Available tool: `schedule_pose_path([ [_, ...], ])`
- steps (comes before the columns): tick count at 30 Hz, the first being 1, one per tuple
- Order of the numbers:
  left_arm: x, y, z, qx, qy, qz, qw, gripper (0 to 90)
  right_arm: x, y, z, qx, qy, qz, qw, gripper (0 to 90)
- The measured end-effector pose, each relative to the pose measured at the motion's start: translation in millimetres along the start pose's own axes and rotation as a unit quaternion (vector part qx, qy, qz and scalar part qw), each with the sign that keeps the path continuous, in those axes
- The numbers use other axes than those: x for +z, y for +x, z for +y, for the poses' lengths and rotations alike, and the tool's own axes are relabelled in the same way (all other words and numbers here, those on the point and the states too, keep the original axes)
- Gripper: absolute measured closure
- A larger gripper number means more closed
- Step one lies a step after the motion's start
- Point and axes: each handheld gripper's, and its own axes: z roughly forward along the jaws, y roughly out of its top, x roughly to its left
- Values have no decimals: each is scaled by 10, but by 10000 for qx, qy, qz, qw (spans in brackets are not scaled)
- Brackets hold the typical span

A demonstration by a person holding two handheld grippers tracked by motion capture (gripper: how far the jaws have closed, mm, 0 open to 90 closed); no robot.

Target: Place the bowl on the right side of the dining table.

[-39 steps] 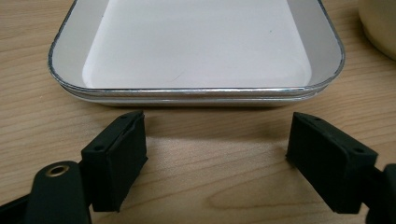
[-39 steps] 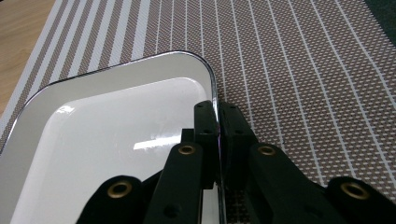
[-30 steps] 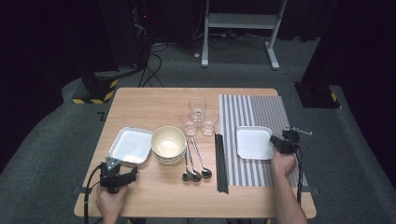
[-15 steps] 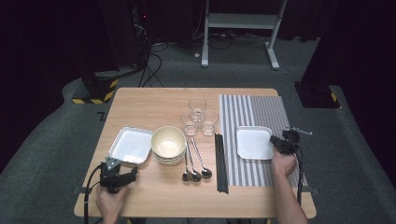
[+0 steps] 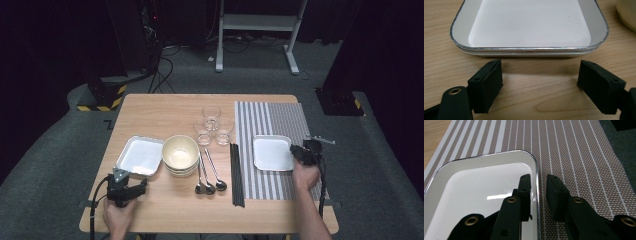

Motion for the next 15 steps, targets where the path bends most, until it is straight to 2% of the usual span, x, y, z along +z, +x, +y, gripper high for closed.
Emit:
schedule_pose_path([
  [15,0,0,0,-1,0,2,10000,202,-92,85,5,-219,-110,166,9996,720],
])
